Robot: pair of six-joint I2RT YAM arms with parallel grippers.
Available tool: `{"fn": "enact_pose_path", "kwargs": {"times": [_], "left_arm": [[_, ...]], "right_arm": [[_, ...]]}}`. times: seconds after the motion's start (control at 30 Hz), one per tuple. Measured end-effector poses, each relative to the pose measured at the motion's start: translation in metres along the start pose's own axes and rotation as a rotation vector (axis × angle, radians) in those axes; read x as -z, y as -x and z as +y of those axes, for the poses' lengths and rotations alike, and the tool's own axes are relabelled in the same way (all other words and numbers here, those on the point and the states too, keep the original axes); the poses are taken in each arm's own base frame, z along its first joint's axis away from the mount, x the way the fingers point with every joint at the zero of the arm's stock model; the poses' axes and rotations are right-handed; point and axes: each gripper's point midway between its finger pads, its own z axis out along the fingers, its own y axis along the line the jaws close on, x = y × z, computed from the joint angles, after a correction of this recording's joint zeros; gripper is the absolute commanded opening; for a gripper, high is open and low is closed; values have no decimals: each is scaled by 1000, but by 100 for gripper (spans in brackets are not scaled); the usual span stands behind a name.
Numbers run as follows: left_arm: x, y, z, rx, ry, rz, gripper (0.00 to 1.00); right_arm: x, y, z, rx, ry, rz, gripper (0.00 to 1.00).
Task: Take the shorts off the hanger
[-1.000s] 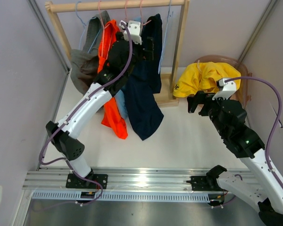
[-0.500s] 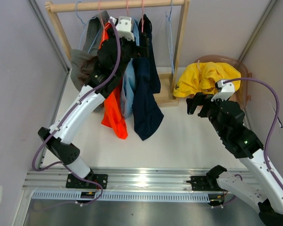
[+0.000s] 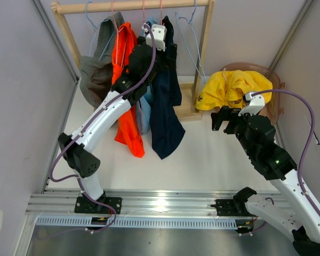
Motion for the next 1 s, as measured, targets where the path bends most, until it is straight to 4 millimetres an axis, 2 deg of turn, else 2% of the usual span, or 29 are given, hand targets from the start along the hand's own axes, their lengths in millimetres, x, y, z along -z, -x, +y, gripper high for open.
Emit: {"fn": "enact_pose_path", "kwargs": {"times": [0.1, 0.13, 0.2, 0.23, 0.3, 0.33, 0.4, 0.53, 0.77, 1.0], "left_arm": [[-3, -4, 0, -3, 3, 9, 86], [-4, -6, 0, -3, 4, 12, 78], [-6, -9, 1, -1, 9, 17, 67], [-7, -10, 1, 0, 13, 19, 45], [-8, -12, 4, 0, 26, 22, 32], [-9, -13, 5, 2, 31, 23, 16], [-10, -14, 10, 6, 54, 24, 0], [-11, -14, 20, 7, 77, 25, 0], [-8, -8, 20, -7, 68, 41, 0], [8, 20, 24, -48, 62, 16, 0]], "right_arm": [[0, 0, -1, 1, -3, 0, 100], [0, -1, -1, 1, -4, 1, 99], [-1, -2, -1, 2, -5, 3, 99], [-1, -3, -1, 4, -6, 5, 99], [-2, -4, -2, 8, -7, 8, 97], [-2, -5, -2, 9, -8, 10, 96], [-3, -6, -1, 12, -9, 14, 95], [-5, -7, -1, 19, -10, 20, 95], [-7, -10, -1, 22, -12, 28, 94], [-12, -16, 0, 22, -8, 35, 94]]}}
